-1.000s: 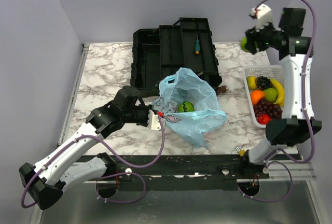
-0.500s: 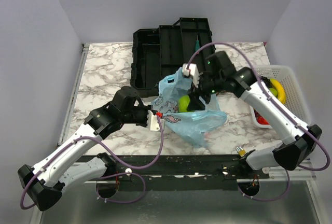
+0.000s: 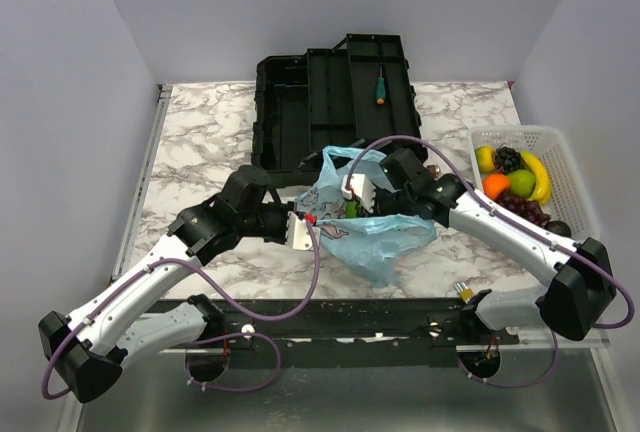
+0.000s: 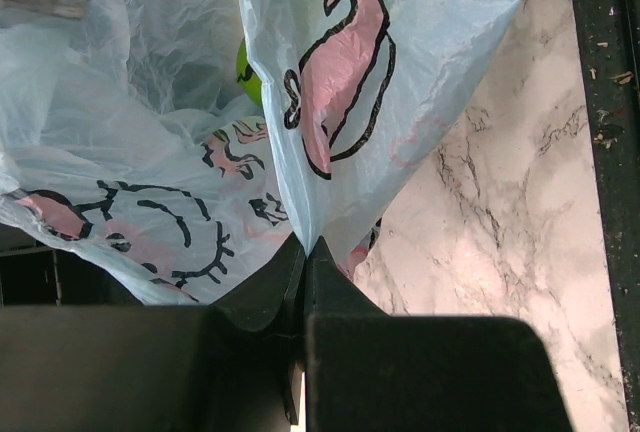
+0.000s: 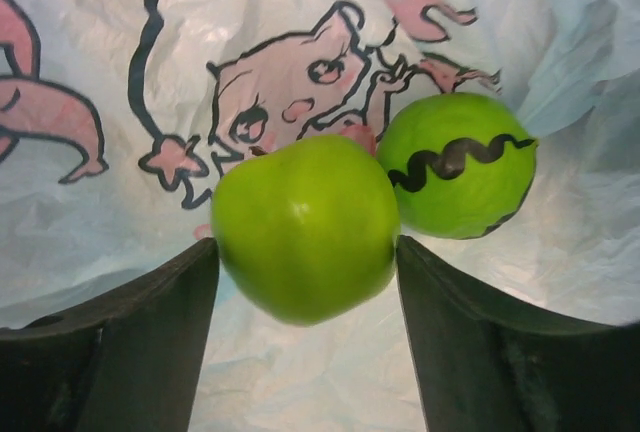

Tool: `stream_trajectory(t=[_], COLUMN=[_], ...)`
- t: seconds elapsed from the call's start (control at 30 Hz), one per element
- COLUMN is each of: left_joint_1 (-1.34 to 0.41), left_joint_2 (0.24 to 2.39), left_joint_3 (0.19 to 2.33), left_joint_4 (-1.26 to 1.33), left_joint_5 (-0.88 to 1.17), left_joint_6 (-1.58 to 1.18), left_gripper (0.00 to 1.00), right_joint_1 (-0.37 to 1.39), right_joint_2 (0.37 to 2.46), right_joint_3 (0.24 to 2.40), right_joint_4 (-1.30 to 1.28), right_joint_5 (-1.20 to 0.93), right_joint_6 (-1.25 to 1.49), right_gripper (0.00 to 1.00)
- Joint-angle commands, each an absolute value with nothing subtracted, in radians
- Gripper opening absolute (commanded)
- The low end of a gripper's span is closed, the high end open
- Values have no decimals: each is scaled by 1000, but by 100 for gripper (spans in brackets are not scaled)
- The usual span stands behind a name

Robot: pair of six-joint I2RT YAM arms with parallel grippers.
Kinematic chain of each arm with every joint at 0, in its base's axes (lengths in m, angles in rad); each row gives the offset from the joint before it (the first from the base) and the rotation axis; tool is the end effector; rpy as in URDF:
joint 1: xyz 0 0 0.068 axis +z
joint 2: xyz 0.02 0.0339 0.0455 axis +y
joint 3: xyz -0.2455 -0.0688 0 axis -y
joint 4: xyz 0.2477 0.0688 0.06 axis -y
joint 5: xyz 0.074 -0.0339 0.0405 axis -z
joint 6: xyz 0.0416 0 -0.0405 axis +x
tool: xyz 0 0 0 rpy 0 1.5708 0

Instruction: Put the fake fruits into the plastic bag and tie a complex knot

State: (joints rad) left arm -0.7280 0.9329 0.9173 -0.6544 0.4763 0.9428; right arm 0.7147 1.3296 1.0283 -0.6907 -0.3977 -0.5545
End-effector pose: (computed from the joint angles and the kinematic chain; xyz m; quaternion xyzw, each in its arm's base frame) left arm 0.1436 -0.1536 0.2979 0.7177 0.5108 -0.1658 0.4434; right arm 0.1988 0.1938 0.2416 -0.6024 0.7232 0.2111 0.2637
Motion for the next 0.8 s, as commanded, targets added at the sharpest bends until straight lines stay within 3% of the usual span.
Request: stream_trajectory(t=[0.0, 0.1, 0.17, 0.57, 0.77], left_joint_1=[-729, -729, -729, -729, -729], left_joint_2=[936, 939, 942, 931, 930], left_joint_3=[923, 928, 932, 929, 934], left_joint_4=[-653, -652, -653, -662, -664], left_joint_5=[497, 497, 497, 494, 494], left_joint_6=[939, 942, 942, 948, 945], left_gripper=[0, 0, 0, 0, 0], right_joint_1=[723, 724, 724, 713, 518], right_joint_2=[1284, 1262, 1253, 1247, 1300], right_joint_3=[1061, 1087, 1108, 1446, 1635], right_joint_4=[-620, -634, -645, -723, -760], right_joint_5=[-376, -380, -384, -379, -435], right_joint_6=[-563, -544, -534, -404, -310], right_gripper=[78, 90, 92, 95, 95])
